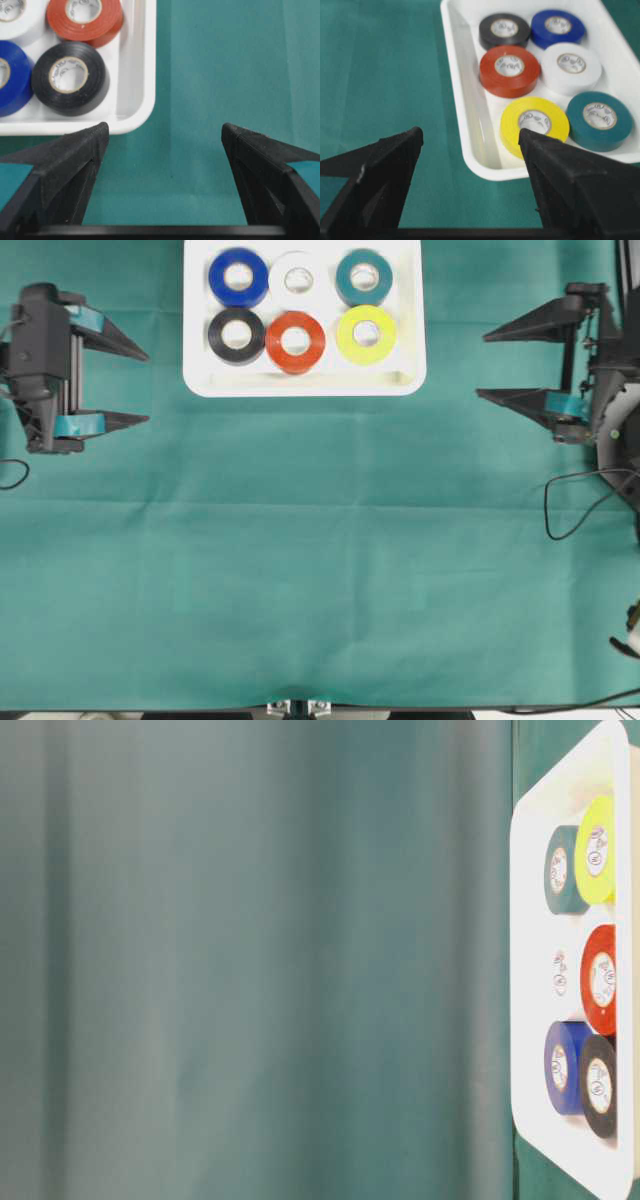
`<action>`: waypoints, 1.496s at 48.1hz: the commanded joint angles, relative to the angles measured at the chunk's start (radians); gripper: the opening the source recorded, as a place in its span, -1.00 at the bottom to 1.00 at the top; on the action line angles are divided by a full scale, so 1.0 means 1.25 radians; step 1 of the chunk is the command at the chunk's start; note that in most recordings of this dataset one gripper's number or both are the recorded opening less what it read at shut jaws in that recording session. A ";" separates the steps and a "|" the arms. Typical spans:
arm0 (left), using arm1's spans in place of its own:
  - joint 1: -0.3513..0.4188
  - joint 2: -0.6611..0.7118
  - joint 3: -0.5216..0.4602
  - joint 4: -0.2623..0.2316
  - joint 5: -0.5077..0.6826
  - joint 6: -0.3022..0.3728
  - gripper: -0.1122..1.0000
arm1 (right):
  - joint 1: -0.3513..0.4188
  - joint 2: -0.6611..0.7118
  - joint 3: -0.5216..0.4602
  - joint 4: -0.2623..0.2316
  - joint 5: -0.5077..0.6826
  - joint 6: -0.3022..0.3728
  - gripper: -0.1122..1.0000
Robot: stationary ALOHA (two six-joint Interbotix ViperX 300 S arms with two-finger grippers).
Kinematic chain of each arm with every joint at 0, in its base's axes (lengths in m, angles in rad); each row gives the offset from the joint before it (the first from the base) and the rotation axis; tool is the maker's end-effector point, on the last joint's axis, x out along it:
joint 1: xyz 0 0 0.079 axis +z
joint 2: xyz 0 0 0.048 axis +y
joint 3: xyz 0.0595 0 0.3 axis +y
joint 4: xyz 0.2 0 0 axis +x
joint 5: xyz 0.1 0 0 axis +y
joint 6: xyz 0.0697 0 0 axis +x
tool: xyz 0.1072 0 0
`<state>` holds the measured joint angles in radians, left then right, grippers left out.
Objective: Put the tape alternately from left to right into the white case.
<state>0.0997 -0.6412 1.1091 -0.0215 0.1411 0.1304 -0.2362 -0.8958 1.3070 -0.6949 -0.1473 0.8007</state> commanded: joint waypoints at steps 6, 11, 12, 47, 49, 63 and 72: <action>0.000 -0.079 0.027 -0.001 -0.044 -0.001 0.55 | 0.001 -0.071 0.016 0.002 0.018 0.005 0.72; 0.000 -0.119 0.049 -0.001 -0.061 -0.002 0.55 | 0.000 -0.099 0.026 0.002 0.037 0.005 0.72; 0.000 -0.128 0.054 -0.001 -0.064 -0.002 0.55 | 0.001 -0.103 0.028 0.002 0.040 0.005 0.72; 0.000 -0.393 0.177 -0.004 -0.061 -0.056 0.54 | 0.001 -0.114 0.054 0.002 0.052 0.005 0.72; 0.000 -0.405 0.184 -0.004 -0.060 -0.056 0.54 | 0.001 -0.118 0.054 0.002 0.050 0.006 0.72; 0.004 -0.460 0.216 -0.004 -0.045 -0.058 0.54 | 0.001 -0.139 0.072 0.002 0.049 0.006 0.72; 0.016 -0.477 0.218 -0.004 -0.022 -0.059 0.54 | 0.001 -0.151 0.081 0.004 0.042 0.006 0.72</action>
<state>0.1104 -1.2395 1.3959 -0.0230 0.1089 0.0552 -0.2362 -1.0845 1.4174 -0.6934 -0.0813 0.8069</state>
